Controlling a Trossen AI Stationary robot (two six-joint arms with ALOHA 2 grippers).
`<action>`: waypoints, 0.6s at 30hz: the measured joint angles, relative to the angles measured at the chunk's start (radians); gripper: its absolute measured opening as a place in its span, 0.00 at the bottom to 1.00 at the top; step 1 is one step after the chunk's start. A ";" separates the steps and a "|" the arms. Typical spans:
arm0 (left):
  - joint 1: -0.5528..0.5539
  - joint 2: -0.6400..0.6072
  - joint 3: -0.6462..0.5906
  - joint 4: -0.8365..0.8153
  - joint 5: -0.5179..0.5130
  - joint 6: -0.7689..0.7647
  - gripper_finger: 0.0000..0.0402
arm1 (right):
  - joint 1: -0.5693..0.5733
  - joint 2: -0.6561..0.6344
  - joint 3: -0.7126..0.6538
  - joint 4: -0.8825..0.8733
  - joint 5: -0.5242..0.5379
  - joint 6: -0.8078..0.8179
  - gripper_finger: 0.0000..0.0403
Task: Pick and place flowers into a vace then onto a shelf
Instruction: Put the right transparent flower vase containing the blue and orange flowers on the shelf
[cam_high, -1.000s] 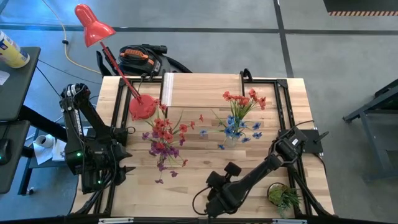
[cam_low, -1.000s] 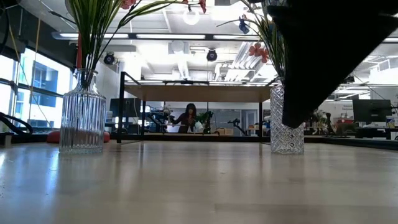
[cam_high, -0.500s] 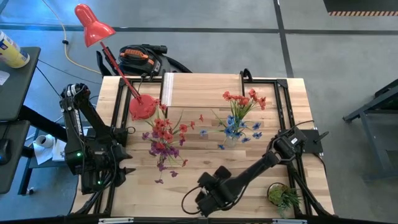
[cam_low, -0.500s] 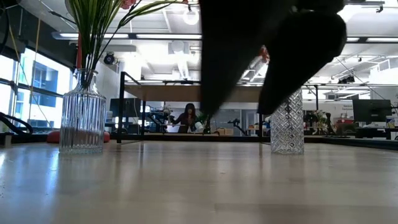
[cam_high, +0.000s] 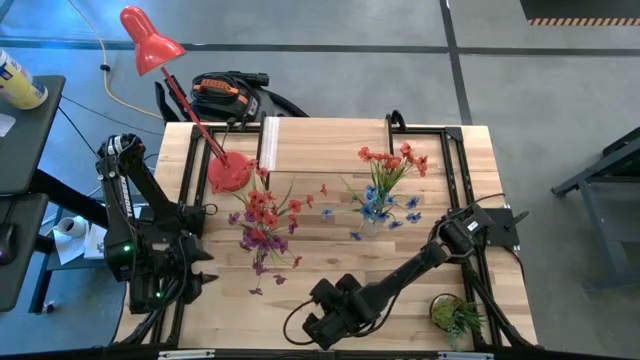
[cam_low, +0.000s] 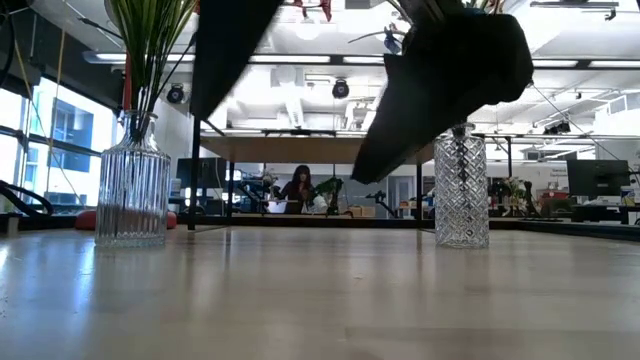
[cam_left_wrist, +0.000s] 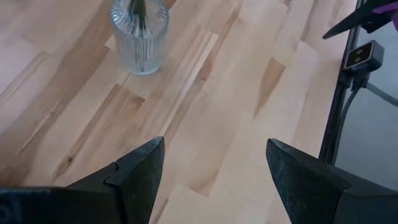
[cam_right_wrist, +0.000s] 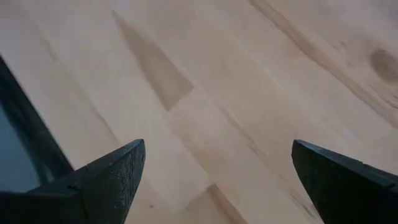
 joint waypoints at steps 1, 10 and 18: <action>0.000 0.000 0.000 0.007 0.001 0.000 0.79 | 0.000 0.000 0.000 0.013 -0.001 0.000 0.98; 0.000 0.000 0.000 0.087 0.079 0.027 0.79 | 0.025 0.000 0.000 0.069 0.084 0.069 0.98; 0.000 0.000 0.000 0.166 0.077 0.068 0.79 | 0.070 0.000 0.000 0.072 0.199 0.093 0.98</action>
